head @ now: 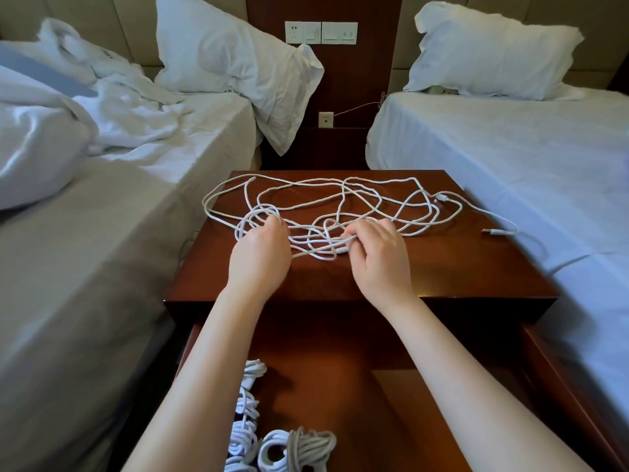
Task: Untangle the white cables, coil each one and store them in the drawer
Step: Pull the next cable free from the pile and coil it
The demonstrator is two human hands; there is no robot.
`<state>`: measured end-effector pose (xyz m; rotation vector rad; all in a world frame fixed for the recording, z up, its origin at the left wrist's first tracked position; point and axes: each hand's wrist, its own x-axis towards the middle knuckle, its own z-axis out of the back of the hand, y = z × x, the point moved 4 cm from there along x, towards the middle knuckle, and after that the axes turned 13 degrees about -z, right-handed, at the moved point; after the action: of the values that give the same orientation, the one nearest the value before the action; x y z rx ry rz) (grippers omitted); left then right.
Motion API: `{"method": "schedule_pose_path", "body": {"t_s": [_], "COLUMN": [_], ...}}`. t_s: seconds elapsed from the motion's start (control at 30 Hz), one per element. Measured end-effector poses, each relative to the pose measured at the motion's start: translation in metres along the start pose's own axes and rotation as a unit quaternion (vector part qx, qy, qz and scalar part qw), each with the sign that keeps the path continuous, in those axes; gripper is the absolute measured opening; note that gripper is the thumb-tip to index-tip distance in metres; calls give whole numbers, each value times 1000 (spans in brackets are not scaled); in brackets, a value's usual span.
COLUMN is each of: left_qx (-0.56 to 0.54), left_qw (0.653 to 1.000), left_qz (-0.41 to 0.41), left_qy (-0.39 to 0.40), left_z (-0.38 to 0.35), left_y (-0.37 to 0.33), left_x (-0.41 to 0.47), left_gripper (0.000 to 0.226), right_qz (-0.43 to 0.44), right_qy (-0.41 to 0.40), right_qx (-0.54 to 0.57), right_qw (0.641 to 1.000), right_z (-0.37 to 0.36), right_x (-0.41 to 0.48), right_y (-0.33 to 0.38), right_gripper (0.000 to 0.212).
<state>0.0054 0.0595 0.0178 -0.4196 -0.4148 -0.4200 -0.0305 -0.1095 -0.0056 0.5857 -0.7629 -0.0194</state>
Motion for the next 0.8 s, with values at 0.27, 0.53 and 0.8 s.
{"method": "schedule_pose_path", "body": {"t_s": [0.27,0.53,0.8], "left_qx": [-278,-393,-576], "left_qw": [953,897,770], "left_qz": [-50,-17,-61], "left_qy": [106,203,268], "left_z": [-14,-19,-14], "left_y": [-8,-18,-41], "left_x": [-4,-5,-10], "left_gripper": [39,34,41], "right_qz": [-140,-122,-95], "right_qy": [60,3,48], "right_qx": [167,200,159], "right_qw": [974,972,982], "right_z": [4,17,11], "right_x": [8,21,21], "right_y": [-11,-5,-9], "right_gripper": [17,11,23]}}
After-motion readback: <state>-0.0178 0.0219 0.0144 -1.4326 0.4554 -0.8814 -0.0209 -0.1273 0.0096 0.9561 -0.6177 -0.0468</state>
